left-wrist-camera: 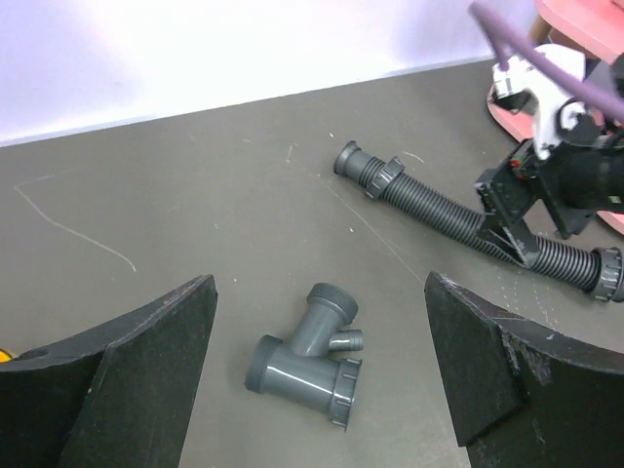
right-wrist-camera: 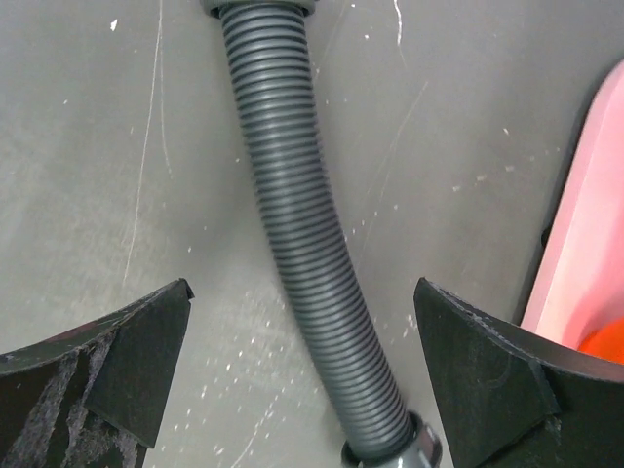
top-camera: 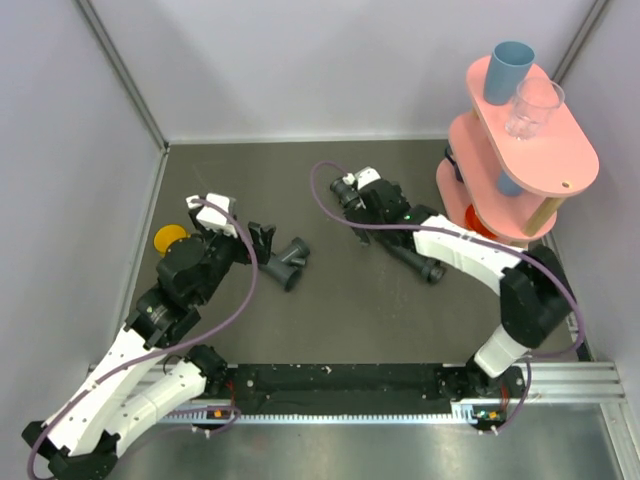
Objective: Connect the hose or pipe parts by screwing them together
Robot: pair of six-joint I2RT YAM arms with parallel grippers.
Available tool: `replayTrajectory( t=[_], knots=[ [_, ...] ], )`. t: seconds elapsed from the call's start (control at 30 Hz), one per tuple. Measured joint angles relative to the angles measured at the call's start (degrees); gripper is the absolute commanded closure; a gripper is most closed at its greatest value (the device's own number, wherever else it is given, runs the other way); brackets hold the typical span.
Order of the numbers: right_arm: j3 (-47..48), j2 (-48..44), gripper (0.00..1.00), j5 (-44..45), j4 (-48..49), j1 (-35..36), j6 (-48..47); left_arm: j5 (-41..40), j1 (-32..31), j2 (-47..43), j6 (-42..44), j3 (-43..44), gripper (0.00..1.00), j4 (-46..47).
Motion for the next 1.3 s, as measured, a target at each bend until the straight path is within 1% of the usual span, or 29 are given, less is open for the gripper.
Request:
replayTrajectory(
  t=[0.17,0.2,0.37,0.43,0.47,0.53,0.57,0.6,0.7,0.8,0.93,1.0,1.03,1.07,1.1,1.17,1.2,1.27,1.3],
  knots=[
    [4.9,8.79,0.07,-4.13,1.29,-2.1,-3.93,-1.75,0.0,-0.74,0.0,0.0,0.08,0.02],
    [5.33,10.12,0.08,-4.96,1.55,-2.4,-4.35,-1.81,0.0,-0.74,-0.02,0.0,0.08,-0.02],
    [5.88,15.67,0.1,-8.94,1.86,-3.91,-6.38,-2.16,0.0,-0.74,-0.09,0.0,0.09,-0.04],
    [5.44,16.35,0.16,-9.68,3.04,-4.37,-7.78,-2.45,0.0,-0.74,-0.24,0.0,0.1,-0.04],
    [5.16,16.52,0.27,-9.79,3.65,-4.55,-8.52,-2.64,0.0,-0.76,-0.28,0.0,0.1,-0.04],
    [4.94,17.05,0.41,-10.08,4.59,-4.85,-9.86,-3.13,0.0,-1.01,-0.37,0.0,0.1,-0.04],
    [4.76,17.33,0.53,-10.12,5.22,-5.01,-10.69,-3.37,0.0,-1.01,-0.46,0.0,0.11,-0.04],
    [4.66,17.62,0.57,-10.12,5.62,-5.14,-11.34,-3.56,0.0,-1.01,-0.5,0.0,0.11,-0.04],
    [2.82,17.11,0.64,-10.97,8.09,-5.38,-13.0,-4.15,0.0,-1.11,-0.7,0.0,0.11,-0.04],
    [-1.62,14.19,0.66,-13.33,11.17,-4.92,-15.52,-4.61,0.0,-1.09,-0.83,0.0,0.1,-0.04],
    [-9.03,8.48,0.66,-11.91,12.04,-1.7,-20.81,-5.57,0.0,-1.14,-0.81,-0.42,0.1,0.26],
    [-11.26,6.34,0.61,-10.36,10.49,1.22,-22.62,-5.95,0.0,-1.11,-0.83,-0.79,0.1,0.24],
    [-11.37,5.97,0.56,-10.1,9.55,1.99,-22.91,-6.01,0.0,-1.11,-0.83,-0.87,0.1,0.24],
    [-11.32,5.64,0.43,-10.19,8.0,2.91,-22.88,-6.03,0.0,-1.11,-0.85,-0.9,0.1,0.24],
    [-11.32,5.33,0.35,-10.27,7.02,3.19,-22.88,-6.03,0.0,-1.11,-0.85,-0.9,0.1,0.26],
    [-11.32,4.28,0.25,-10.88,4.17,3.19,-22.4,-6.08,0.0,-1.11,-0.87,-0.98,0.1,0.24],
    [-11.32,3.54,0.22,-11.45,2.84,3.08,-22.14,-6.14,0.0,-1.14,-0.87,-1.03,0.1,0.26],
    [-11.34,1.81,0.14,-13.42,1.57,2.84,-21.77,-6.38,0.0,-1.33,-0.87,-1.09,0.1,0.24],
    [-11.37,0.81,0.12,-14.53,1.81,2.8,-21.55,-6.51,0.0,-1.38,-0.87,-1.11,0.1,0.26]
  ],
)
